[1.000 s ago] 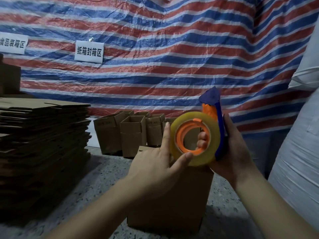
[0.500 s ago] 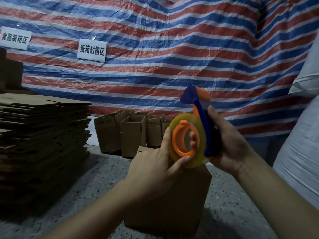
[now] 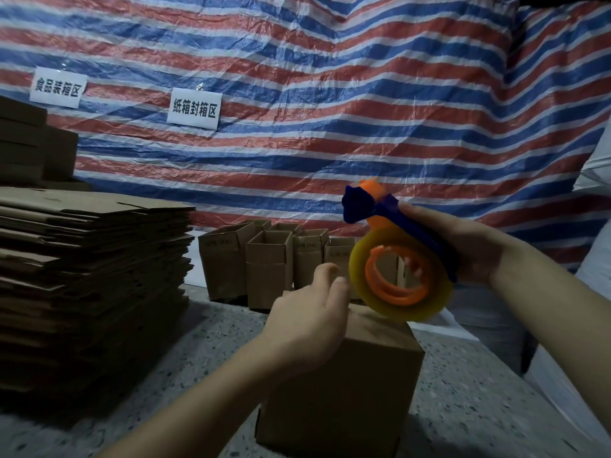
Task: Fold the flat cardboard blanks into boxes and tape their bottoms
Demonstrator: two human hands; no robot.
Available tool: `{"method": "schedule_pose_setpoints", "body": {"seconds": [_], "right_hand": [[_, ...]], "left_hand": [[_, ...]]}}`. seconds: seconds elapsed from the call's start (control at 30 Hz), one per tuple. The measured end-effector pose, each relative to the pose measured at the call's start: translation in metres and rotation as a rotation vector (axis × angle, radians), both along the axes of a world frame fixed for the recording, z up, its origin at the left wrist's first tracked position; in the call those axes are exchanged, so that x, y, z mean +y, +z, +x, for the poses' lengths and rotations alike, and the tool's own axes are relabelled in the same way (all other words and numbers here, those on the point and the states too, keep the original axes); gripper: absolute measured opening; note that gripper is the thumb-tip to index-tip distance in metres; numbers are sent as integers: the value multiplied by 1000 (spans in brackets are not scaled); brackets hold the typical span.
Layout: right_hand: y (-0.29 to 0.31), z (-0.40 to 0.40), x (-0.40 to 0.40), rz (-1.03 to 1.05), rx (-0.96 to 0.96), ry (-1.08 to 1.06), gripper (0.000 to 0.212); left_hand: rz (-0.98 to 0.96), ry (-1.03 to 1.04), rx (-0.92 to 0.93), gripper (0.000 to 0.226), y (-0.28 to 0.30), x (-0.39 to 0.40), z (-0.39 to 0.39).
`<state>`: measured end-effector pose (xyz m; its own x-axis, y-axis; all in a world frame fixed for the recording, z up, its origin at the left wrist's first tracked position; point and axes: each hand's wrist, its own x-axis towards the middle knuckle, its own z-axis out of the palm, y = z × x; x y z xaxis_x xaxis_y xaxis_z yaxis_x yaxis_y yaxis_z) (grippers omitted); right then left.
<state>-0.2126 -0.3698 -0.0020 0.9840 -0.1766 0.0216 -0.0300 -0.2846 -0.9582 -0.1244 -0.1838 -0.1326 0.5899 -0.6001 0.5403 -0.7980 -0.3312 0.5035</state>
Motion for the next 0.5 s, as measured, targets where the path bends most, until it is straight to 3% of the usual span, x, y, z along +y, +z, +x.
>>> {"method": "schedule_pose_setpoints", "body": {"seconds": [0.07,0.17,0.3,0.37,0.5], "right_hand": [[4,6,-3,-43,47,-4,61],[5,17,-4,-92,97,21,45],[2,27,-5,-81,118,63,32],[3,29,-6,-90,144,66,39],[4,33,-8,-112,173,48,64]], "left_hand": [[-14,-50,101,49,5,2,3],[-97,-132,249,52,9,4,9],[-312,-231,714,50,11,3,20],[-458,-215,877,47,19,3,22],[-558,-198,970,75,42,11,30]]}}
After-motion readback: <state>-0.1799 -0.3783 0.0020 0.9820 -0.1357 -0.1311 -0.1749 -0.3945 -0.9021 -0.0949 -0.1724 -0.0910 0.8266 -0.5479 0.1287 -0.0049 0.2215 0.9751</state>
